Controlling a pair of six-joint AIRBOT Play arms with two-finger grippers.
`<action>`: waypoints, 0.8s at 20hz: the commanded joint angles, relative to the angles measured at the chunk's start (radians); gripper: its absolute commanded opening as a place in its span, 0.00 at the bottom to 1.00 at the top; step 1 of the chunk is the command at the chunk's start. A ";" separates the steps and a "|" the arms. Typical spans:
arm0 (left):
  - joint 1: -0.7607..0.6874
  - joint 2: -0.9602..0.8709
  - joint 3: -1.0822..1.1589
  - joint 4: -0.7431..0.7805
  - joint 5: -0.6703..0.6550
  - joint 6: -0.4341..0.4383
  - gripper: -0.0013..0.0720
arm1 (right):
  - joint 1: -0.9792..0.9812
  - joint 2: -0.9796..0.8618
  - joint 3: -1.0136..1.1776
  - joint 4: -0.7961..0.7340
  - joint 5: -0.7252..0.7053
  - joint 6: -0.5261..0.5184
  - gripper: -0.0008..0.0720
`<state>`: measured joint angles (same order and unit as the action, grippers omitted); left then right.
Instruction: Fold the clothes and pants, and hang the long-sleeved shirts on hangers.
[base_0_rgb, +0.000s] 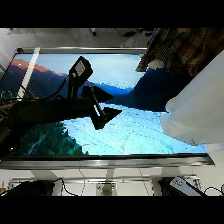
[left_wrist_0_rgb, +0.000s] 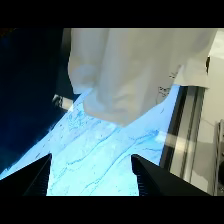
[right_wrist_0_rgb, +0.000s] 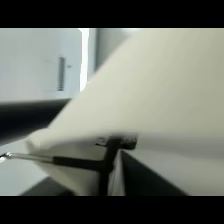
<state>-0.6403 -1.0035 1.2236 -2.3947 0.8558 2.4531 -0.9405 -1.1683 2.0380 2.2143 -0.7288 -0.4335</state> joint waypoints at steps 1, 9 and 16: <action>0.000 0.000 0.000 0.000 0.000 -0.004 0.82 | 0.000 0.014 0.000 -0.046 -0.119 -0.040 0.62; 0.000 -0.003 -0.001 0.012 0.000 -0.003 0.82 | 0.000 0.155 0.000 -0.180 -0.190 -0.040 0.65; 0.000 -0.003 -0.001 0.008 -0.001 -0.004 0.82 | 0.000 0.192 0.000 -0.200 -0.179 -0.040 0.65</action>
<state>-0.6403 -1.0058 1.2232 -2.3871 0.8555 2.4493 -0.9405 -0.9886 2.0380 2.0293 -0.9066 -0.4732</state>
